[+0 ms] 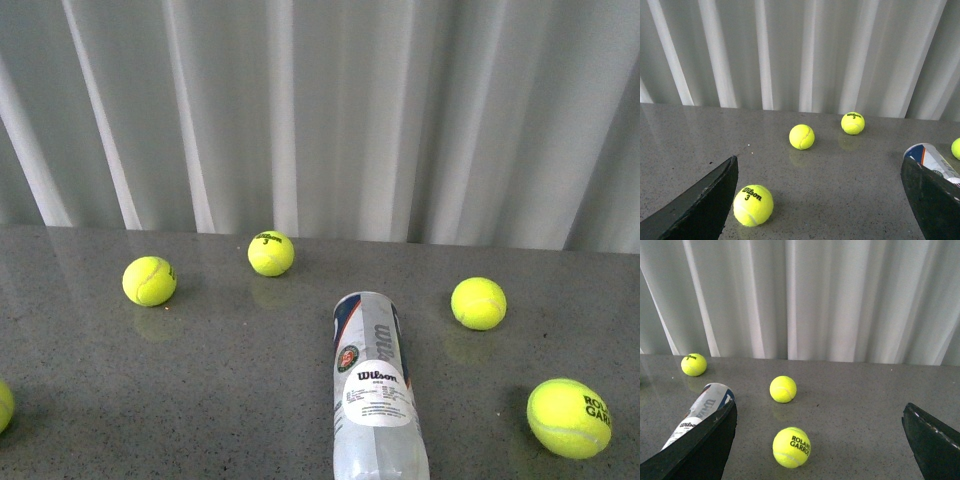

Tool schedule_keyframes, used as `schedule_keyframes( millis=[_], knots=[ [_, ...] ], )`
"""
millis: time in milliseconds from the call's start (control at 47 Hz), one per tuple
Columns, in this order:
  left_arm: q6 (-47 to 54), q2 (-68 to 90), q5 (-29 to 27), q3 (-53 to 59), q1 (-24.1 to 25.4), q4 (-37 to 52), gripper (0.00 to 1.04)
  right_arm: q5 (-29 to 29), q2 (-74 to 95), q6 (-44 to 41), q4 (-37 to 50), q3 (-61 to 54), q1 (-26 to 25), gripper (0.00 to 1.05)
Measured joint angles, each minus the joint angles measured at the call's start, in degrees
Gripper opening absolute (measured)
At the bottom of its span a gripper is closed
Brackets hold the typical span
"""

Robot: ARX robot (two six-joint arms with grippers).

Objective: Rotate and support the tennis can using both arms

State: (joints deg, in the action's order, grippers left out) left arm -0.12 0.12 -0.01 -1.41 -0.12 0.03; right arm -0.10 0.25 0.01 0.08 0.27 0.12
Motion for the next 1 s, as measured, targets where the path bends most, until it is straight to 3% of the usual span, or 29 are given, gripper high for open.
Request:
schedule_keyframes(
  millis=[872,936,1000],
  knots=[
    [0.0,0.0,0.0,0.0,0.0,0.0,0.98,-0.02,0.02,0.0,-0.02,0.0,0.0,0.98],
    [0.0,0.0,0.0,0.0,0.0,0.0,0.98,-7.34,5.66,-1.75,-7.96,3.98,-2.51,0.98],
    [0.0,0.0,0.02,0.0,0.0,0.0,0.98,-10.67,16.92,-1.88,-3.74,8.7,-4.42,0.98]
  ],
)
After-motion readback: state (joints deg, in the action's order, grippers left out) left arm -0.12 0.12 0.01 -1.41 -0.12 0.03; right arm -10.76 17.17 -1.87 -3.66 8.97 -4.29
